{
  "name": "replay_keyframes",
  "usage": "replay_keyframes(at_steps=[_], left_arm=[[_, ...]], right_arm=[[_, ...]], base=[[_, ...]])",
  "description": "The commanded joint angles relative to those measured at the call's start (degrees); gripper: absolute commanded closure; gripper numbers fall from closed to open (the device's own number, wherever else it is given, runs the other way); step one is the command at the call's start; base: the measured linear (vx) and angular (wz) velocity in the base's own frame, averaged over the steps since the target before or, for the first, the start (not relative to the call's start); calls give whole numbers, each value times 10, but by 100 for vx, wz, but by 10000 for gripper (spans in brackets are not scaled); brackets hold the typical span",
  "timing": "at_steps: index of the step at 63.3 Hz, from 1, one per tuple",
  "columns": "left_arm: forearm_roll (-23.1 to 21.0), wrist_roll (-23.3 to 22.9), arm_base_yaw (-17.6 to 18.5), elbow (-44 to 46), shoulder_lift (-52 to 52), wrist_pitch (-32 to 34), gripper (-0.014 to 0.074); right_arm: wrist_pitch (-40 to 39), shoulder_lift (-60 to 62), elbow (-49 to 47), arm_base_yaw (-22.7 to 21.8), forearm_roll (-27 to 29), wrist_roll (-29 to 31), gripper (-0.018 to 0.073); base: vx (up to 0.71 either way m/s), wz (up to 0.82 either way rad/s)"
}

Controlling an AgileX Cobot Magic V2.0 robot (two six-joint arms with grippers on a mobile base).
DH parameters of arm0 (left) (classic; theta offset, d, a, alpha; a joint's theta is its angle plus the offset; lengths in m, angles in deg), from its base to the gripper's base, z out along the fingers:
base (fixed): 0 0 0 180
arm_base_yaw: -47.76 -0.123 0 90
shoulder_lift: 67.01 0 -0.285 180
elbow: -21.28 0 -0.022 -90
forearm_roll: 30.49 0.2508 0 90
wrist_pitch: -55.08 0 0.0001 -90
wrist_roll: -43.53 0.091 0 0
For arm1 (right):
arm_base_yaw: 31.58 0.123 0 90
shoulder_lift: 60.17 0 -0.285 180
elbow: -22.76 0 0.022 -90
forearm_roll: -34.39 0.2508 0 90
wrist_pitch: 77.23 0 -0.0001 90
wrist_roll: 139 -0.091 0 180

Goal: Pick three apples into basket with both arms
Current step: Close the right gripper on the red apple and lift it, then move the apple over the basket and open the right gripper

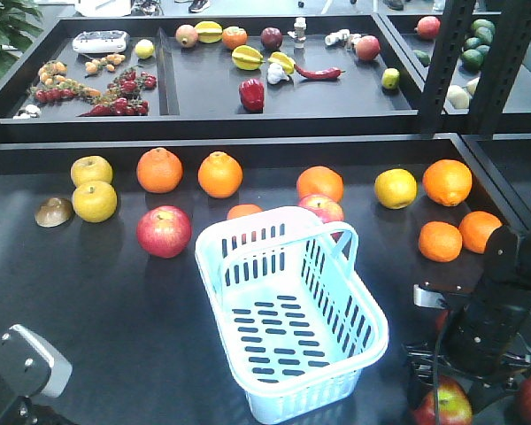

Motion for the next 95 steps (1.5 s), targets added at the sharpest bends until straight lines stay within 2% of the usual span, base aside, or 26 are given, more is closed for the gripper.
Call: replay_keyframes(at_steps=[1, 8, 19, 25, 32, 44, 50, 56, 61, 66, 76, 85, 90, 95], left_arm=[[-19, -6, 2, 11, -7, 16, 603], [-19, -6, 2, 11, -7, 16, 603], [-19, -6, 2, 11, -7, 16, 603], [-19, -6, 2, 11, -7, 16, 603], [-19, -6, 2, 11, -7, 16, 603], [-19, -6, 2, 11, -7, 16, 603], [-19, -6, 2, 11, -7, 16, 603], [-19, -6, 2, 11, -7, 16, 603], [-19, -6, 2, 11, -7, 16, 603], [-19, -6, 2, 11, -7, 15, 603], [-19, -6, 2, 11, -7, 15, 603], [-19, -6, 2, 11, -7, 15, 603], [-19, -6, 2, 11, -7, 15, 603], [-19, -6, 2, 11, -7, 15, 603]], right_arm=[[18, 19, -11, 0, 19, 4, 27], [26, 26, -11, 0, 16, 4, 162], [29, 62, -11, -1, -3, 4, 458], [31, 95, -11, -2, -14, 4, 575], [44, 153, -11, -2, -28, 4, 568], [60, 276, -11, -1, -21, 4, 566], [57, 336, -11, -1, 26, 7, 564], [41, 375, -11, 7, 110, 57, 564], [21, 384, -11, 36, 174, 96, 563], [-18, 376, -11, 77, 210, 115, 563], [-139, 331, -11, 164, 212, 119, 541], [-168, 280, -11, 181, 214, 119, 435], [-185, 258, -11, 181, 218, 122, 312], [-219, 247, -11, 181, 222, 122, 150]], base=[[0, 0], [0, 0], [0, 0], [0, 0], [0, 0], [0, 0], [0, 0], [0, 0], [0, 0], [0, 0], [0, 0], [0, 0], [0, 0], [0, 0]])
